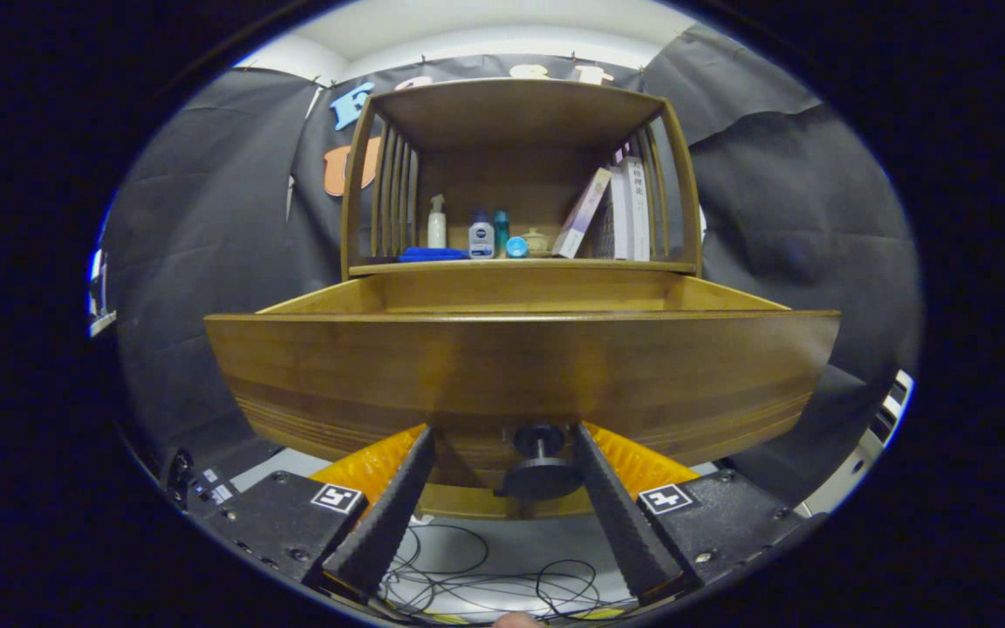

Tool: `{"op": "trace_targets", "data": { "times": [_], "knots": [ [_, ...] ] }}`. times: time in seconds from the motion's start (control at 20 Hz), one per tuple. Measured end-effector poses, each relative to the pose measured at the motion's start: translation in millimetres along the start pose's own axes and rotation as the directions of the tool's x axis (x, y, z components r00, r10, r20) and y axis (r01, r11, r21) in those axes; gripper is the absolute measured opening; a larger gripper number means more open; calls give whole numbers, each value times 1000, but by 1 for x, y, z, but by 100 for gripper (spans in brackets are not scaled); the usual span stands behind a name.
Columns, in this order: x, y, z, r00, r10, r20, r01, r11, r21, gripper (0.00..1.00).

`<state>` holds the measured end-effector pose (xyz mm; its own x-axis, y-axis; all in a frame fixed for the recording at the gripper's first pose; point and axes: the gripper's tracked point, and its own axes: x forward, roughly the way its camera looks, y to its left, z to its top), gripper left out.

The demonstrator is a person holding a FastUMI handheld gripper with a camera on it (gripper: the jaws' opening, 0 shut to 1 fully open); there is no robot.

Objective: Pull open the drawer, take out the items inside it, and place them on the countertop above the cabinet.

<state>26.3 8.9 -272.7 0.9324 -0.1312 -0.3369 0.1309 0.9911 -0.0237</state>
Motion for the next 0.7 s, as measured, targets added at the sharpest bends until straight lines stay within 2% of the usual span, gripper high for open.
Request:
{"op": "trace_targets", "data": {
  "times": [0.15,0.35,0.7],
  "knots": [
    [8,1,3,1000,-12,18,12,1000,4,100],
    [18,-9,10,999,23,31,-23,1000,1,100],
    [45,-12,23,999,31,18,-31,1000,-1,100]
  ]
}}
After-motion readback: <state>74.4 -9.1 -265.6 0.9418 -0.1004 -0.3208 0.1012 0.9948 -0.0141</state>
